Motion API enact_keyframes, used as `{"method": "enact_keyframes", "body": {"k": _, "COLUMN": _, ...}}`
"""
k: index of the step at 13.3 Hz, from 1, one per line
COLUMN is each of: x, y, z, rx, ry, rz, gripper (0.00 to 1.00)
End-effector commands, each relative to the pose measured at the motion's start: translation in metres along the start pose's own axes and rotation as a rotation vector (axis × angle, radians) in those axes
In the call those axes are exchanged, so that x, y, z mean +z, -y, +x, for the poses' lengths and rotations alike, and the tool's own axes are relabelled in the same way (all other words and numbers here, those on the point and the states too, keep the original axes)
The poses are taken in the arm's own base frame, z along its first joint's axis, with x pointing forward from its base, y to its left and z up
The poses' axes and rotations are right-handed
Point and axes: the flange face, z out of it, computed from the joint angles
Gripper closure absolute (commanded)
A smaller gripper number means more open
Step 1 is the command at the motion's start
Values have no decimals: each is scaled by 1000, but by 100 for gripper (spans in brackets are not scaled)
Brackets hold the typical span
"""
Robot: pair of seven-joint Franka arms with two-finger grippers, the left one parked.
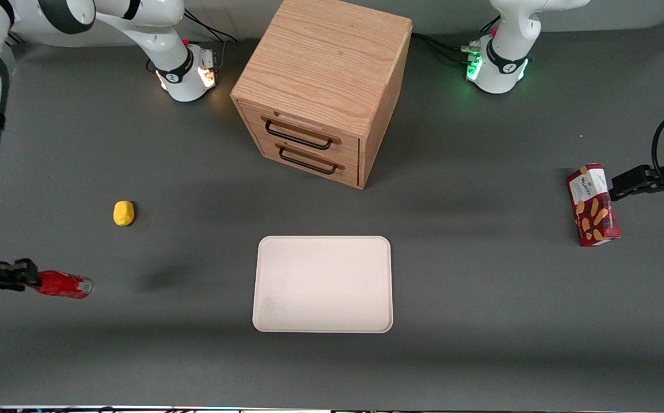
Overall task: Place coke bottle on tray
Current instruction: 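Lift the bottle and carry it over the white tray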
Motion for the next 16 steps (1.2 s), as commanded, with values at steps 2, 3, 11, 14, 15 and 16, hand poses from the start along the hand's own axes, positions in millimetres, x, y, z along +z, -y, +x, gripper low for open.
{"method": "enact_keyframes", "body": {"k": 2, "x": -68, "y": 7, "z": -33, "rx": -44, "ry": 4, "rz": -25, "gripper": 100}}
{"method": "enact_keyframes", "body": {"k": 3, "x": -78, "y": 9, "z": -37, "rx": -45, "ry": -3, "rz": -28, "gripper": 100}}
{"method": "enact_keyframes", "body": {"k": 11, "x": -109, "y": 64, "z": -36, "rx": -55, "ry": -11, "rz": -16, "gripper": 100}}
{"method": "enact_keyframes", "body": {"k": 14, "x": -107, "y": 139, "z": -16, "rx": -6, "ry": -13, "rz": -12, "gripper": 100}}
{"method": "enact_keyframes", "body": {"k": 15, "x": -106, "y": 165, "z": -11, "rx": 19, "ry": -17, "rz": -9, "gripper": 100}}
{"method": "enact_keyframes", "body": {"k": 16, "x": -106, "y": 189, "z": -5, "rx": 43, "ry": -22, "rz": -6, "gripper": 100}}
